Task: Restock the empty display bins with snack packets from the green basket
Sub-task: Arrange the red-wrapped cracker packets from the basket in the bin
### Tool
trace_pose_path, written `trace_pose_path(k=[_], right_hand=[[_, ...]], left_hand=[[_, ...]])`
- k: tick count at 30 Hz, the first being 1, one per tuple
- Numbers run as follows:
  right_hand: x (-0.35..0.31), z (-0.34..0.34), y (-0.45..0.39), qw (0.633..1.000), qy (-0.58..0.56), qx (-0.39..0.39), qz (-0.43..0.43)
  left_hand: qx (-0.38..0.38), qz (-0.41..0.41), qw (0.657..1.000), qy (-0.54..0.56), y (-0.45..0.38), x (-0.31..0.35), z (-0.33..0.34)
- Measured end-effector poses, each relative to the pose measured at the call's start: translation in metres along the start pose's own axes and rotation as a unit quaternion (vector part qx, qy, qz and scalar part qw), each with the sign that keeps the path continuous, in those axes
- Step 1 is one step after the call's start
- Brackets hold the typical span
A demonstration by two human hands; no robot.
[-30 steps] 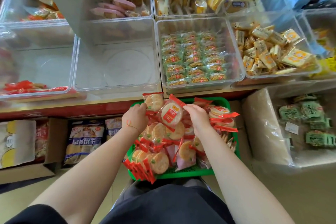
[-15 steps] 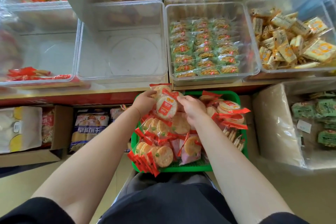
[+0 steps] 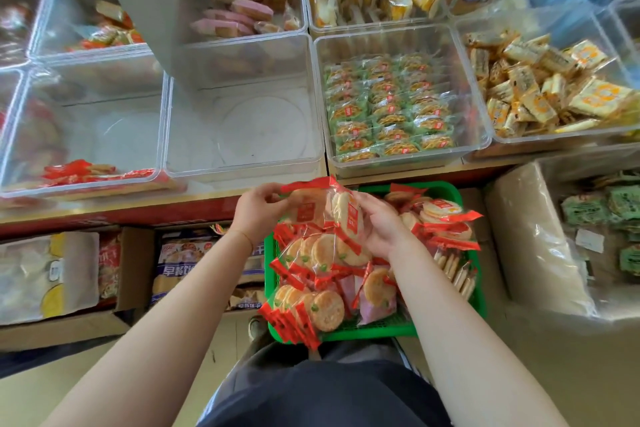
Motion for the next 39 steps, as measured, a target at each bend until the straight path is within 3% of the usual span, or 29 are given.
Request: trace_pose_path(k=[2, 4, 6, 11, 18, 24, 27, 30, 32, 35, 37, 39], right_hand=[[0.003, 0.003, 0.002, 1.0, -0.019, -0.009, -0.016], [0.012, 0.01, 0.005, 1.0, -0.016, 0.002, -0.019], [0.024, 0.024, 0.003, 0.999, -0.025, 0.015, -0.035], [0.078, 0.093, -0.008, 0.997, -0.035, 0.02, -0.066], [0.184, 0.238, -0.017, 0.993, 0.013, 0.049, -0.107], [0.236, 0.335, -0.024, 0.993, -0.043, -0.002, -0.114], [0.238, 0.368, -0.022, 0.991, -0.041, -0.064, -0.113], [0.232, 0.377, -0.03, 0.991, -0.037, -0.049, -0.117], [0.224, 0.385, -0.039, 0.991, -0.039, -0.043, -0.124], [0.199, 0.397, -0.054, 0.982, -0.005, 0.012, -0.191], [0.174, 0.403, -0.06, 0.947, 0.124, 0.096, -0.281], [0.153, 0.414, -0.07, 0.864, 0.33, 0.163, -0.344]], left_hand=[[-0.047, -0.043, 0.993, 0.099, 0.003, -0.01, -0.004], [-0.124, -0.091, 0.956, 0.248, 0.006, -0.025, -0.005], [-0.16, -0.099, 0.925, 0.329, 0.008, -0.04, -0.015], [-0.161, -0.054, 0.931, 0.324, 0.014, -0.089, -0.071], [-0.173, -0.021, 0.936, 0.306, 0.013, -0.196, -0.21], [-0.181, 0.001, 0.918, 0.354, -0.002, -0.252, -0.314], [-0.149, -0.011, 0.917, 0.369, -0.023, -0.271, -0.342], [-0.104, -0.014, 0.928, 0.358, -0.044, -0.279, -0.359], [-0.029, -0.004, 0.95, 0.311, -0.056, -0.282, -0.373], [0.117, 0.054, 0.981, 0.148, -0.069, -0.279, -0.398], [0.198, 0.109, 0.974, 0.011, -0.078, -0.272, -0.409], [0.268, 0.175, 0.942, -0.098, -0.09, -0.263, -0.412]])
Point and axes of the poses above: each hand's wrist, its own y-axis away from the middle knuckle, its own z-axis out of the palm, x = y × z, the point moved 7 cm from there along -y, towards the middle knuckle, and after that the axes turned 11 degrees about -y, right-handed, at the moved point
